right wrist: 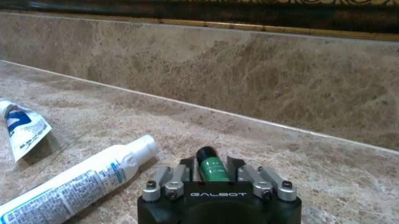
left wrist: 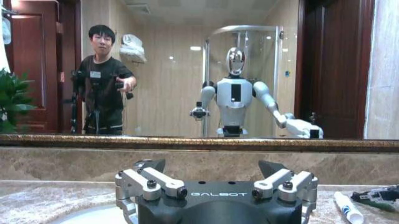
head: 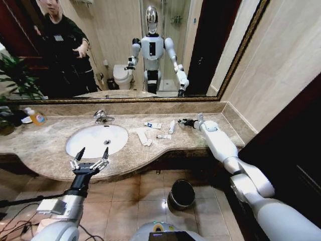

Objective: Pick up the trash from the sink and place it in the trash bin.

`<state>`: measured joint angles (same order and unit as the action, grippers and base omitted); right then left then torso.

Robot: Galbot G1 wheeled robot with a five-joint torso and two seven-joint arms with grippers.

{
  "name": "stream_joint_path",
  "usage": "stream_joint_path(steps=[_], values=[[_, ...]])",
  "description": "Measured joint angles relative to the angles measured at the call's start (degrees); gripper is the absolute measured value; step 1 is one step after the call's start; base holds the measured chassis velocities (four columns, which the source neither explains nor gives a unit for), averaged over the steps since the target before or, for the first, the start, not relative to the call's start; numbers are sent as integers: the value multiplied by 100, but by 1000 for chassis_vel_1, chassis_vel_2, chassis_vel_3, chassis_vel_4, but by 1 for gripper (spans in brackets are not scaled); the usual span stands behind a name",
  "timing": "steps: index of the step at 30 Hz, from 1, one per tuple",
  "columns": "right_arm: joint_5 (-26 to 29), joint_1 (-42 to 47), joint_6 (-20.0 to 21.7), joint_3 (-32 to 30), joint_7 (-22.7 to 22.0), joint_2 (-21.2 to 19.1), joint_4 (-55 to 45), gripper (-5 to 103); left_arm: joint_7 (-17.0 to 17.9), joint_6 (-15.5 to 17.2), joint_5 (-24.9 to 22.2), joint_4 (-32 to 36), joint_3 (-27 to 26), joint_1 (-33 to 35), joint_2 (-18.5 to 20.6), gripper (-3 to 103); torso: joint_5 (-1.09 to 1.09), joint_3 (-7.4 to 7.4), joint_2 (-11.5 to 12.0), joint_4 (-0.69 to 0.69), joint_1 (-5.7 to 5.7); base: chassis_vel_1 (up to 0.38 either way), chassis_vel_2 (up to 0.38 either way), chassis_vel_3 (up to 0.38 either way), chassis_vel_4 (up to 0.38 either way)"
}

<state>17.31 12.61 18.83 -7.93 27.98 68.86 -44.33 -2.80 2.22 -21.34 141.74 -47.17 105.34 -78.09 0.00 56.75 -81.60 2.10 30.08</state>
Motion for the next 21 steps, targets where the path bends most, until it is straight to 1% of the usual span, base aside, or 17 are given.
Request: stream_joint_path(steps=[4,9,10,12,13,14,18,19,21], values=[[3,67,-5,3,-50,-13,-71,19,0,0,0,0,0,0,0,100,0,0,0,0,0,0,0,0,0],[46,152,-12,2,-139,-7,-176,19,0,0,0,0,0,0,0,100,-1,-1,0,0,0,0,0,0,0],[112,187,-12,18,-226,-13,-242,19,0,0,0,0,0,0,0,100,0,0,0,0,0,0,0,0,0],[385,273,21,78,-486,-55,-451,19,0,0,0,0,0,0,0,100,1,0,0,1,0,0,0,0,0],[385,273,21,78,-486,-55,-451,19,0,0,0,0,0,0,0,100,1,0,0,1,0,0,0,0,0],[530,307,49,114,-608,-88,-558,19,0,0,0,0,0,0,0,100,1,0,0,1,1,0,0,0,0],[1057,459,173,340,-1019,-334,-1133,19,0,0,0,0,0,0,0,100,0,0,0,1,1,0,0,0,0],[1057,459,173,340,-1019,-334,-1133,19,0,0,0,0,0,0,0,100,0,0,0,1,1,0,0,0,0],[1368,575,254,401,-1229,-480,-1523,19,0,0,0,0,0,0,0,100,1,0,0,1,1,0,0,0,0]])
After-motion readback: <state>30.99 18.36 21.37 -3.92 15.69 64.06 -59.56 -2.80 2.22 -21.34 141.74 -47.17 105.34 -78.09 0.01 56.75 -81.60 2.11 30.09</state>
